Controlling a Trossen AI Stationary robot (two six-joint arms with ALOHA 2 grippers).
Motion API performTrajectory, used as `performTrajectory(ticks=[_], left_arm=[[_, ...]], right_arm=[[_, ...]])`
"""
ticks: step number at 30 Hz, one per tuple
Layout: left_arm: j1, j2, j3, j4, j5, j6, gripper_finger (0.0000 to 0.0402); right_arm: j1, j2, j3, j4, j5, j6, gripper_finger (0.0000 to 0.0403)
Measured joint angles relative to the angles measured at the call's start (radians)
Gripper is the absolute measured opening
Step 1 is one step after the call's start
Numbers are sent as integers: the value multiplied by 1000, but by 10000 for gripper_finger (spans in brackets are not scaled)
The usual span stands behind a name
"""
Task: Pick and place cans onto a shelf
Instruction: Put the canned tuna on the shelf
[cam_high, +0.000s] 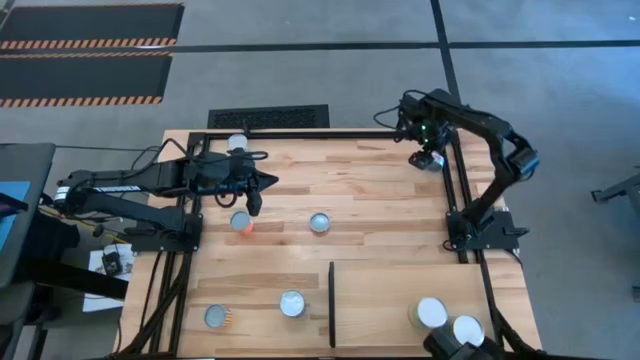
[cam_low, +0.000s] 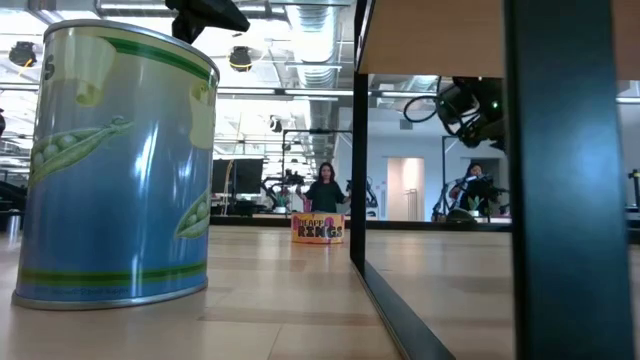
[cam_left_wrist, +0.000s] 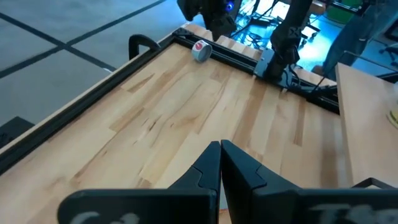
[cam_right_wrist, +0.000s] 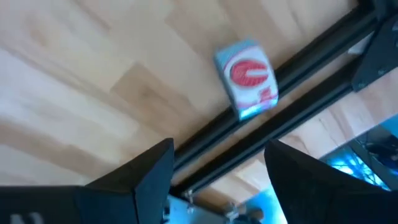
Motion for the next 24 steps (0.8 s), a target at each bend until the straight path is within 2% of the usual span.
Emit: performTrajectory(ticks=[6,9,12,15,19,20,24], left_arm=[[0,0,0,0,0,-3,0],[0,0,0,0,0,-3,0],[18,0,0,8,24,-22,0],[81,0,0,9,108,-24,0],[196,3,0,37,245,50,0],[229,9,0,58,290,68,0],[335,53,1,120,444,113,0]], right_arm=[[3,2,0,13,5,-16,275],[7,0,7,-51,4,2,265],[27,-60,8,-73,-3,15,221],[52,-181,9,-55,-60,71,145],[84,-360,-26,34,-146,264,28],[94,-399,-43,55,-146,328,16],[126,-534,-151,141,-96,682,14]])
